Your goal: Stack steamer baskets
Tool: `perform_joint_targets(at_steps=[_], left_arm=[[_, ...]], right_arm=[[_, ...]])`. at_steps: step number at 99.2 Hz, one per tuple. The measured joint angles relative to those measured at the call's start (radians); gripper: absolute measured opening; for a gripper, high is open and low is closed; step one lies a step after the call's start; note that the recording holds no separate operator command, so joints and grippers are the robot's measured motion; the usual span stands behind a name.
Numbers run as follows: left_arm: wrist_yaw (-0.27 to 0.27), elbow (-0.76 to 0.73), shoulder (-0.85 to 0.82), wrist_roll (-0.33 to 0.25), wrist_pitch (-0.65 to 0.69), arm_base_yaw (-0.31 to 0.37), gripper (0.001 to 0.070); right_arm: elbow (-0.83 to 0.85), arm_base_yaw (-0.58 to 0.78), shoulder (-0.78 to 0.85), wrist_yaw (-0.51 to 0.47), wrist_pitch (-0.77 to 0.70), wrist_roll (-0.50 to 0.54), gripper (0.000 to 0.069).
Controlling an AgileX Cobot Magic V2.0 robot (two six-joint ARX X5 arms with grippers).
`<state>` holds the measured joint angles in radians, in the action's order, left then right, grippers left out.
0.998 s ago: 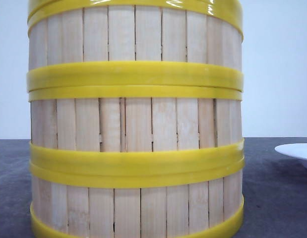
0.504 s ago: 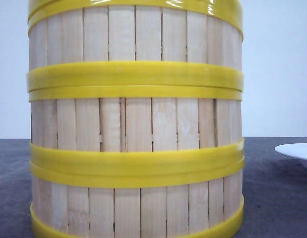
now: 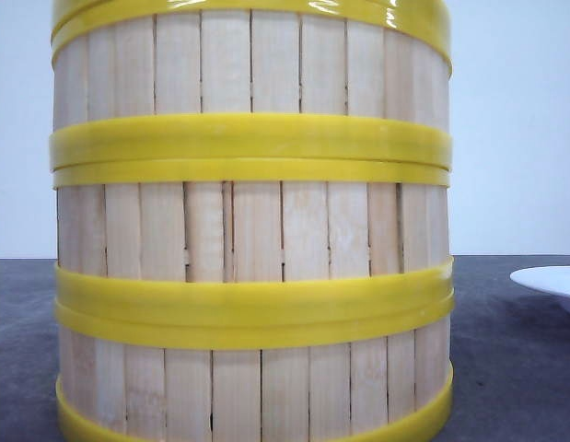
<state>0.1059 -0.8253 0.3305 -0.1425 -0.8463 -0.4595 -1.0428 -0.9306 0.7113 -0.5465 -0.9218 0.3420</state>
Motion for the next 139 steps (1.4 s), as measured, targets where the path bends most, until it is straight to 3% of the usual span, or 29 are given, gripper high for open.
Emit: perform_joint_targets(at_steps=[10, 24, 40, 58, 73, 86, 109, 123, 139], left_arm=[[0.0, 0.0, 0.0, 0.009, 0.006, 0.0, 0.0024], [0.0, 0.004, -0.002, 0.091, 0.019, 0.034, 0.0024], [0.0, 0.119, -0.051, 0.177, 0.149, 0.147, 0.0024], [-0.003, 0.317, -0.142, 0.21, 0.331, 0.295, 0.0024], [-0.003, 0.492, -0.204, 0.22, 0.467, 0.375, 0.0024], [-0.009, 0.611, -0.248, 0.219, 0.545, 0.398, 0.0024], [-0.162, 0.729, -0.3, 0.14, 0.592, 0.399, 0.0024], [-0.216, 0.755, -0.321, 0.119, 0.597, 0.399, 0.0024], [-0.228, 0.772, -0.326, 0.107, 0.613, 0.399, 0.0024]], right_arm=[[0.0, 0.0, 0.0, 0.0, 0.0, 0.0, 0.001], [0.0, 0.0, 0.0, 0.0, 0.0, 0.0, 0.001], [0.0, 0.0, 0.0, 0.0, 0.0, 0.0, 0.001], [0.0, 0.0, 0.0, 0.0, 0.0, 0.0, 0.001], [0.0, 0.0, 0.0, 0.0, 0.0, 0.0, 0.001], [0.0, 0.0, 0.0, 0.0, 0.0, 0.0, 0.001], [0.0, 0.0, 0.0, 0.0, 0.0, 0.0, 0.001], [0.0, 0.0, 0.0, 0.0, 0.0, 0.0, 0.001], [0.0, 0.0, 0.0, 0.0, 0.0, 0.0, 0.001]])
